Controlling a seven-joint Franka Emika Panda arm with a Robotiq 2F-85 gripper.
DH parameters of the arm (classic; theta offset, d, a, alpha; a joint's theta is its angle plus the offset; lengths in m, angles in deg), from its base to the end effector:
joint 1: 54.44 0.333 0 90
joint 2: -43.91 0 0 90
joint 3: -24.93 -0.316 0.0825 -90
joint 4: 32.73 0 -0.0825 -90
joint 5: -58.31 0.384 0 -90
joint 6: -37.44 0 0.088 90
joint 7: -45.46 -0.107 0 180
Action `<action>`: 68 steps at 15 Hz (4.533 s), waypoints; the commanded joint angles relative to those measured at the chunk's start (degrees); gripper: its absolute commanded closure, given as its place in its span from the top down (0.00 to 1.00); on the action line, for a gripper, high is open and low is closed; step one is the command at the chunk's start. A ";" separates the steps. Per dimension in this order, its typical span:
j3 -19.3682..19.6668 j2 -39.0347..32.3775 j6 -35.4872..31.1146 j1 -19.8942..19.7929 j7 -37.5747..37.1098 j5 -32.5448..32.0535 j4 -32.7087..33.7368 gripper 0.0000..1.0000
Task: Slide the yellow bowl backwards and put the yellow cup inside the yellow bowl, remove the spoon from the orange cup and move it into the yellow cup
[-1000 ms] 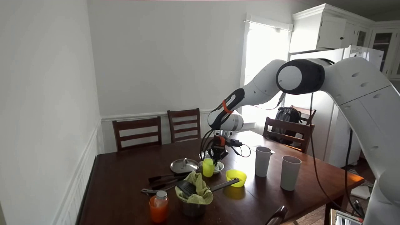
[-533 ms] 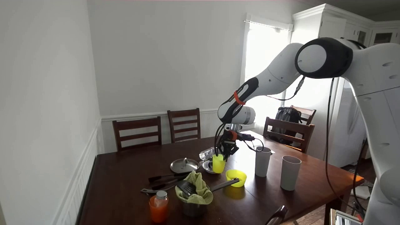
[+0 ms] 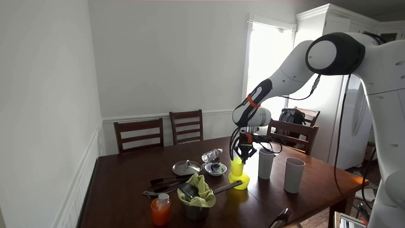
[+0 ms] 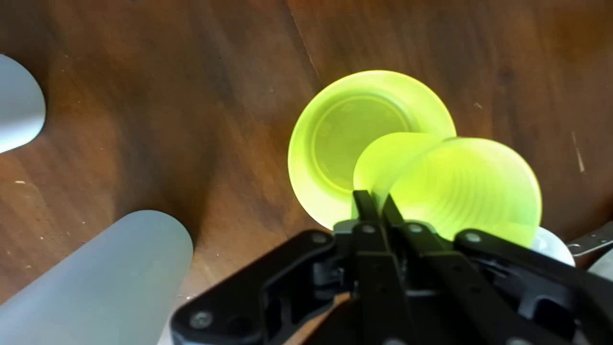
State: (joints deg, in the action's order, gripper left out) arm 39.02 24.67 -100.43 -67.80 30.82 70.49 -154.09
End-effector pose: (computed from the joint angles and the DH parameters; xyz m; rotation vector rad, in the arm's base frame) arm 0.5099 -0.2619 0.2543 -2.7837 1.3158 0.0388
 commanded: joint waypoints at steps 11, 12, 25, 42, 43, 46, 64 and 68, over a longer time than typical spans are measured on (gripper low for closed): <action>-1.18 -5.89 -4.09 -1.82 -0.46 4.94 0.11 0.01; -1.28 -6.01 -4.68 -1.79 -0.64 5.39 -0.01 0.01; -0.51 8.98 -7.43 3.45 -2.03 -3.08 -8.14 1.00; -12.55 3.22 3.51 13.32 7.56 -8.26 5.33 1.00; -12.60 2.53 3.53 13.46 7.56 -8.35 5.94 1.00; -12.38 1.99 3.60 13.21 7.65 -8.52 6.46 1.00; -19.78 -17.84 11.83 21.51 4.17 -6.20 35.20 1.00; -19.39 -17.01 9.88 21.83 4.87 -7.15 32.98 1.00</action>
State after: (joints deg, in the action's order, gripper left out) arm 19.22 7.65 -90.74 -46.32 35.58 63.07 -121.24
